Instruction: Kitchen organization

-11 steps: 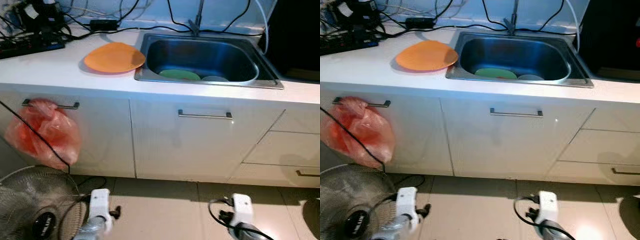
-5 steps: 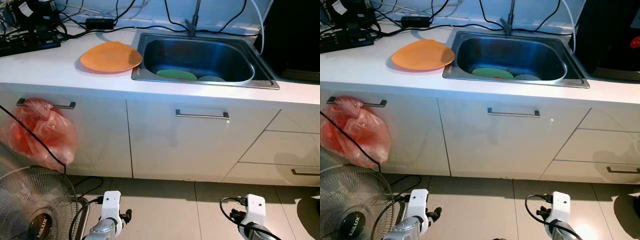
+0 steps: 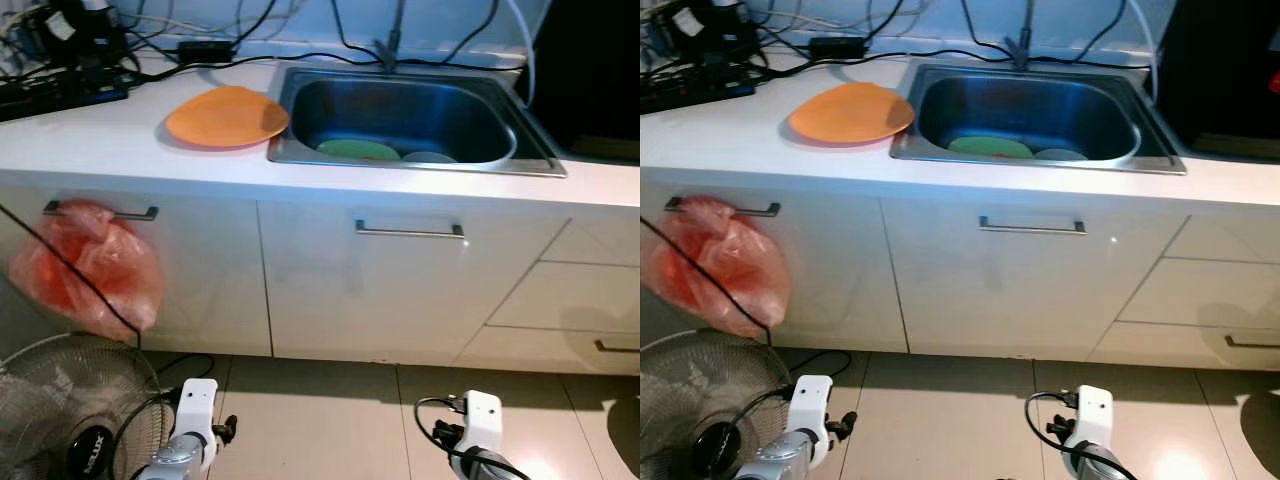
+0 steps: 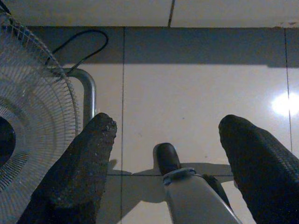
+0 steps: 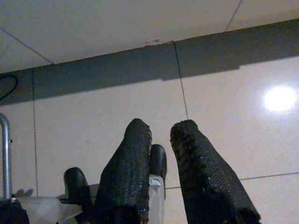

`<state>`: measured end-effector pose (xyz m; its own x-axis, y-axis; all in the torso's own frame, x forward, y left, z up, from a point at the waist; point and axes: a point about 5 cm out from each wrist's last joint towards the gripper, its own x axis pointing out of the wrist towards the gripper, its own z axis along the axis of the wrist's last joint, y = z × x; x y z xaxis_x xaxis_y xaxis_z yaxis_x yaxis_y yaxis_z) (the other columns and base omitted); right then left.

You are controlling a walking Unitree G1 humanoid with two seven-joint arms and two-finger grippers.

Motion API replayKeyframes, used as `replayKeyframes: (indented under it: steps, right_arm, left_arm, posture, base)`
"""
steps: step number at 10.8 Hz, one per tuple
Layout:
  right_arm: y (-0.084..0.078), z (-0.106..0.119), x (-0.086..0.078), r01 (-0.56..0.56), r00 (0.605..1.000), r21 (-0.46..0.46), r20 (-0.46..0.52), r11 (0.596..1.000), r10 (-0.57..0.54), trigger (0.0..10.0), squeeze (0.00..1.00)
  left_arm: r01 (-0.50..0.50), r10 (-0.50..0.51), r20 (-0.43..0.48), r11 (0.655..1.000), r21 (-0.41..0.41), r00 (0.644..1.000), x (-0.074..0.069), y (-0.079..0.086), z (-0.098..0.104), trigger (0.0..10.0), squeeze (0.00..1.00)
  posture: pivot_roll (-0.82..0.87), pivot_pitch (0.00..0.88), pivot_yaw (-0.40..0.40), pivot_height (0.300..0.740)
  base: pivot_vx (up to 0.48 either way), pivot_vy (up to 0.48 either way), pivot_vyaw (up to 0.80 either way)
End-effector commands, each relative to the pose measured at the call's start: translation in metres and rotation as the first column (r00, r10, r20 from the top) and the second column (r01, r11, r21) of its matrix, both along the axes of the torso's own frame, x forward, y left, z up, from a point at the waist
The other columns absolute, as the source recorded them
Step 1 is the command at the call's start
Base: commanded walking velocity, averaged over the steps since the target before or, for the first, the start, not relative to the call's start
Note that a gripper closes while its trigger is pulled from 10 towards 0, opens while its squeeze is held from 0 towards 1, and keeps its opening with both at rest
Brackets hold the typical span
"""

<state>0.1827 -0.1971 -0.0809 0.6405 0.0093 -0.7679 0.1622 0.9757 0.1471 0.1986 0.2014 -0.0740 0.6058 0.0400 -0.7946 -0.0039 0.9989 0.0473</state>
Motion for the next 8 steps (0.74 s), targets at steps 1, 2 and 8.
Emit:
replayKeyframes:
  steps: [1,2,8]
  right_arm:
    - [-0.001,-0.0007,-0.0013,0.001,1.0,-0.003,-0.011,1.0,-0.001,10.0,0.0]
    - [-0.001,-0.0007,-0.0013,0.001,1.0,-0.003,-0.011,1.0,-0.001,10.0,0.0]
    - [-0.001,-0.0007,-0.0013,0.001,1.0,-0.003,-0.011,1.0,-0.001,10.0,0.0]
  left_arm:
    - [0.011,-0.011,-0.01,1.0,0.001,1.0,-0.003,-0.001,-0.0018,10.0,0.0]
    - [0.011,-0.011,-0.01,1.0,0.001,1.0,-0.003,-0.001,-0.0018,10.0,0.0]
    - [0.011,-0.011,-0.01,1.0,0.001,1.0,-0.003,-0.001,-0.0018,10.0,0.0]
  posture:
    - [0.03,0.0,-0.019,0.74]
    - [0.03,0.0,-0.019,0.74]
    - [0.03,0.0,-0.019,0.74]
  base:
    - [0.0,0.0,0.0]
    - [0.0,0.0,0.0]
    - [0.0,0.0,0.0]
